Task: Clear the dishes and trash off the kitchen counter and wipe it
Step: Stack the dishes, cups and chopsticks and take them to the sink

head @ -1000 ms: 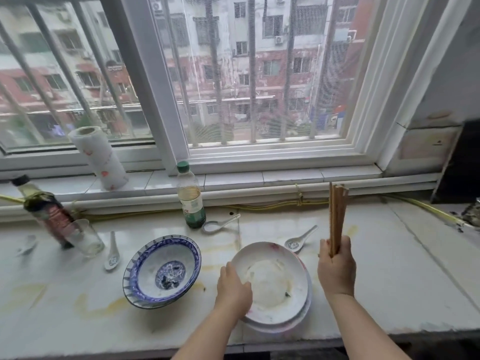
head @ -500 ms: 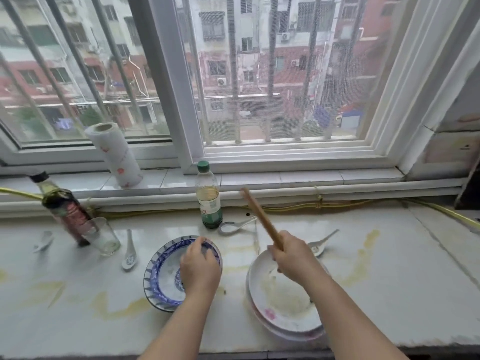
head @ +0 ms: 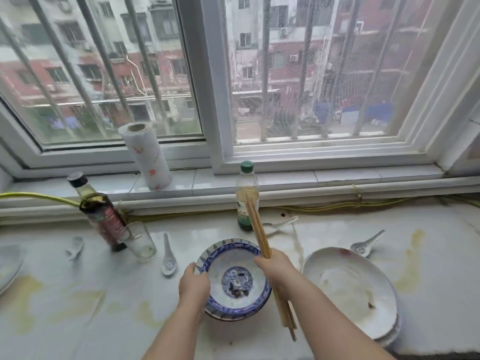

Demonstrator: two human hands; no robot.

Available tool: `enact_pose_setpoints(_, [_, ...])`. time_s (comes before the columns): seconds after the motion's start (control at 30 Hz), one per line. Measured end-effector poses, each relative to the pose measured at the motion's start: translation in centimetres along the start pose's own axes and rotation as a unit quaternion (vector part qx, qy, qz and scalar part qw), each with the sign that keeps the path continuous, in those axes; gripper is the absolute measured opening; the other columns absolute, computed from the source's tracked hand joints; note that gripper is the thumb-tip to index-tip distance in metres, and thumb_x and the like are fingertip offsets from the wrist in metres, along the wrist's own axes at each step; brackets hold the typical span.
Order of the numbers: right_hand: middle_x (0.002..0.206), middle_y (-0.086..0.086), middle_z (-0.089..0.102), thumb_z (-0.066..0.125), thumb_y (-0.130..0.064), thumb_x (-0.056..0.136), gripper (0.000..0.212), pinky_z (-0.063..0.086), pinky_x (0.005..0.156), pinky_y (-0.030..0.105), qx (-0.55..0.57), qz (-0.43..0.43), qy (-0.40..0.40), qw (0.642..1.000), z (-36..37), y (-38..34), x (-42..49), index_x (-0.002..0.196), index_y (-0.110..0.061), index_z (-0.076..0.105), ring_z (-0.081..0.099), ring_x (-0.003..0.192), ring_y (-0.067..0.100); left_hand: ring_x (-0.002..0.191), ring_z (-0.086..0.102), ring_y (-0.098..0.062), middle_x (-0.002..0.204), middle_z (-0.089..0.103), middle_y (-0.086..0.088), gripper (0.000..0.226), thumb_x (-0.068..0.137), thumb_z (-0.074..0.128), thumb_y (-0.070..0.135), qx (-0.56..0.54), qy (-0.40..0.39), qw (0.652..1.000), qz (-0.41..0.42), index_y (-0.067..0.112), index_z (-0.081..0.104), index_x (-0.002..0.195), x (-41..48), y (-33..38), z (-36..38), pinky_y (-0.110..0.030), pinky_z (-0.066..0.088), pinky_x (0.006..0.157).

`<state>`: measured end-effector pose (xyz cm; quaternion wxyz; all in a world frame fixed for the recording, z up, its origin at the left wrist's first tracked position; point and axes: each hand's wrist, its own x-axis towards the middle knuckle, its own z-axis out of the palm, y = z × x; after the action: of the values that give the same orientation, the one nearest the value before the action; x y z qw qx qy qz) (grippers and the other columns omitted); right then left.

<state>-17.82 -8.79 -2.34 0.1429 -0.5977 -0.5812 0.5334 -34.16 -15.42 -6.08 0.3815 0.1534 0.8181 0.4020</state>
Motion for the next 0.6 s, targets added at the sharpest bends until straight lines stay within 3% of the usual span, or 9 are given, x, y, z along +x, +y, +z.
enact_pose_setpoints(0.13, [0.069, -0.001, 0.044, 0.051, -0.021, 0.093, 0.01, 0.031, 0.049, 0.024, 0.035, 0.01, 0.031, 0.999, 0.6, 0.1, -0.3, 0.093, -0.012, 0.048, 0.039, 0.056, 0.012, 0.084, 0.067, -0.034, 0.116, 0.064, -0.014, 0.053, 0.085, 0.047, 0.003, -0.068, -0.019, 0.997, -0.038, 0.015, 0.048, 0.137, 1.1, 0.1, 0.1, -0.047, 0.059, 0.072])
enact_pose_setpoints(0.27, [0.073, -0.003, 0.048, 0.051, -0.026, 0.093, 0.014, 0.036, 0.06, 0.028, 0.042, -0.003, 0.065, 0.997, 0.1, 0.0, -0.9, 0.1, -0.013, 0.052, 0.043, 0.061, 0.013, 0.07, 0.065, -0.026, 0.124, 0.061, -0.013, 0.05, 0.088, 0.045, 0.002, -0.066, -0.026, 0.997, 0.005, 0.015, 0.048, 0.136, 0.4, 1.7, 0.2, -0.032, 0.052, 0.057])
enact_pose_setpoints(0.4, [0.077, -0.001, 0.054, 0.054, -0.028, 0.093, 0.012, 0.043, 0.068, 0.032, 0.07, -0.028, 0.123, 0.989, -2.9, -0.4, -2.2, 0.096, -0.017, 0.054, 0.05, 0.068, 0.016, 0.081, 0.066, -0.031, 0.113, 0.062, -0.01, 0.049, 0.09, 0.042, -0.001, -0.06, -0.06, 0.995, 0.053, 0.016, 0.047, 0.135, -1.8, 5.0, 1.5, -0.031, 0.054, 0.053])
enact_pose_setpoints(0.5, [0.08, 0.002, 0.057, 0.054, -0.029, 0.092, 0.015, 0.044, 0.067, 0.033, 0.09, -0.027, 0.17, 0.981, -6.3, -0.1, -3.6, 0.097, -0.015, 0.056, 0.053, 0.071, 0.018, 0.072, 0.066, -0.028, 0.093, 0.063, -0.007, 0.036, 0.091, 0.046, 0.001, -0.069, -0.108, 0.989, 0.079, 0.019, 0.05, 0.122, -4.0, 7.0, 3.7, -0.03, 0.054, 0.05])
enact_pose_setpoints(0.6, [0.09, 0.005, 0.061, 0.052, -0.029, 0.094, 0.02, 0.049, 0.074, 0.037, 0.079, -0.018, 0.202, 0.976, -9.7, 1.2, -5.2, 0.105, -0.014, 0.056, 0.059, 0.083, 0.024, 0.078, 0.068, -0.029, 0.111, 0.065, -0.01, 0.045, 0.089, 0.046, 0.005, -0.056, -0.138, 0.985, 0.092, 0.016, 0.051, 0.132, -6.0, 7.6, 6.9, -0.042, 0.059, 0.061])
